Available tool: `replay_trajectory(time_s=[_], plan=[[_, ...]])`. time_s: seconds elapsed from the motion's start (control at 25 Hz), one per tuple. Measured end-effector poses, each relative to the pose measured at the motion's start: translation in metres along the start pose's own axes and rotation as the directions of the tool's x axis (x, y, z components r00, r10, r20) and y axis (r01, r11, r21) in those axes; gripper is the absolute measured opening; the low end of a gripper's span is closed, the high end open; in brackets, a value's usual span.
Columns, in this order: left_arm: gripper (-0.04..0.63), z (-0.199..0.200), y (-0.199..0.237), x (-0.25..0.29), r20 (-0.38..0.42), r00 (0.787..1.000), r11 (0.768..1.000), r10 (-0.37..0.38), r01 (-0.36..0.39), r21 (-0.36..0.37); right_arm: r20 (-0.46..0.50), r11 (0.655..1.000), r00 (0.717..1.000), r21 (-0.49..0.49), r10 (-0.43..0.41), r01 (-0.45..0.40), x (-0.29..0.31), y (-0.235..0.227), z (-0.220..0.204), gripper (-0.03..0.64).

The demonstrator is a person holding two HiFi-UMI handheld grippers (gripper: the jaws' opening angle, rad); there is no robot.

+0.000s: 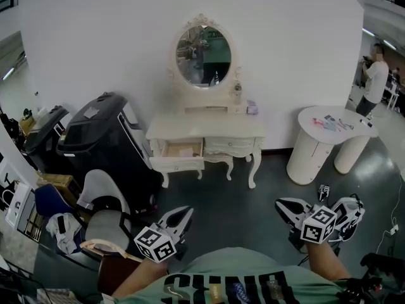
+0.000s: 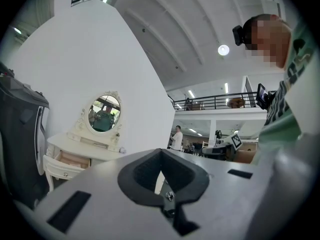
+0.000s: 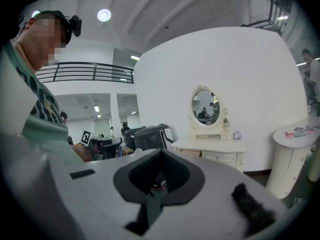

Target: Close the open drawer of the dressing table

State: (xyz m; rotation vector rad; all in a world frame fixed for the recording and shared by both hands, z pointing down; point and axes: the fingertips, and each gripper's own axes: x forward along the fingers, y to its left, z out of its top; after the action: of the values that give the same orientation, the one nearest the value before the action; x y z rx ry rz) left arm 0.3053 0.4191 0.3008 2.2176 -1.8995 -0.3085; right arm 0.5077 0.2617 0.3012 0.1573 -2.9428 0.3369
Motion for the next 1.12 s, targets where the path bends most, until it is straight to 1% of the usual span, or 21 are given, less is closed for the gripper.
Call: replay_trajectory(time_s=[0.24,0.36,0.48,0.6,0.8,1.0,1.12], plan=[[0.009,-0.022,-0.034,0.033,-0.018,0.999,0.999,-0.039,0.038,-0.03,-0.014,1.0,1.0,0.007,0.003,-0.003,-0.028,-0.022,-0.008,0.011],[0.009,-0.03,-0.038,0.037,-0.032,0.999,0.998,-0.044,0.042,-0.041,-0.021,1.0,1.0,0.016,0.009,-0.009,-0.029,-0.025,-0.016,0.011],[0.009,-0.033,-0.03,0.035,-0.038,0.999,0.998,-0.035,0.033,-0.05,-0.031,0.999,0.999,0.04,0.018,-0.017,-0.021,-0.027,-0.025,0.011],[0.009,-0.031,-0.011,0.031,-0.035,0.999,0.997,-0.029,0.027,-0.066,-0.047,0.999,0.999,0.041,0.024,-0.022,-0.002,-0.023,-0.026,0.011],[0.009,-0.019,0.038,0.021,-0.028,0.998,0.996,-0.055,0.053,-0.075,-0.052,1.0,0.999,0.016,0.014,-0.013,0.054,-0.01,-0.011,0.011],[0.009,0.015,0.109,0.004,-0.038,0.995,0.995,-0.088,0.086,-0.047,-0.048,1.0,0.999,-0.002,0.005,-0.006,0.128,0.016,0.005,0.011],[0.009,0.034,0.147,-0.001,-0.044,0.992,0.993,-0.115,0.113,-0.04,-0.038,1.0,0.999,0.016,-0.016,0.017,0.168,0.024,0.012,0.011]])
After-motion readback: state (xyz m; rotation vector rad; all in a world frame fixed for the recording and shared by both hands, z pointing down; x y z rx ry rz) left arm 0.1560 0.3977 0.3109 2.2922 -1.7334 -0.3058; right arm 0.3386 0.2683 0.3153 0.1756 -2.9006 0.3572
